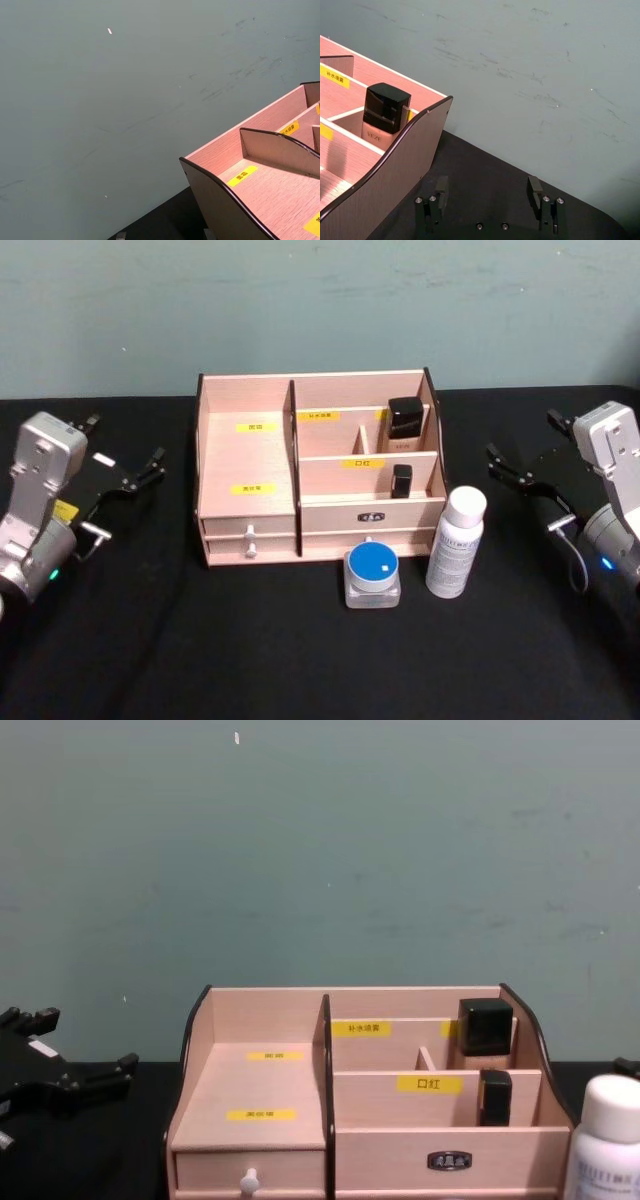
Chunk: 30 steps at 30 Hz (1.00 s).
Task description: Pick up the facial cleanser and watermelon frost from the table and place them into the tiered storage box.
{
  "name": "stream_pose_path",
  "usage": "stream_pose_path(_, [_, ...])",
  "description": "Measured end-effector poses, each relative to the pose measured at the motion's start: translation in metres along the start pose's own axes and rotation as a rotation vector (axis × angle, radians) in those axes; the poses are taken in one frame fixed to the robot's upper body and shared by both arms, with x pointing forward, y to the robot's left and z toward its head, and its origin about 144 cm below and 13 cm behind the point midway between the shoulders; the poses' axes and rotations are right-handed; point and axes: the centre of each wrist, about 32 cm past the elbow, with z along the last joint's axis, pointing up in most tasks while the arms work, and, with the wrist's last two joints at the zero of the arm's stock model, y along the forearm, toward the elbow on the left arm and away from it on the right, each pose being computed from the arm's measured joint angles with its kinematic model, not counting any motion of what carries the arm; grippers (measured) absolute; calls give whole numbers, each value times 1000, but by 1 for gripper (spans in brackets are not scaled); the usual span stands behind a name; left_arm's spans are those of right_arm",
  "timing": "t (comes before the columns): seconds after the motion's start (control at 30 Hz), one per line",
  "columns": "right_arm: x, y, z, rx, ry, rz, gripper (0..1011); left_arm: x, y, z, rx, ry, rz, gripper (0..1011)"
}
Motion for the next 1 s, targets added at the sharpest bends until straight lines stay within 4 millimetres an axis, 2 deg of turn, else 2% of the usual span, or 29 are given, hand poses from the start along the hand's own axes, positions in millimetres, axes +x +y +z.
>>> stream_pose_path(0.53, [4,-1,0,8,17,-2,1002,0,0,0,0,0,0,1001])
stream_pose_path(0.73, [11,-14,13,62,52,-2,1002,0,0,0,0,0,0,1001])
stream_pose_path(1.0, [13,-45,38,115,134,67,1002,0,0,0,0,0,0,1001])
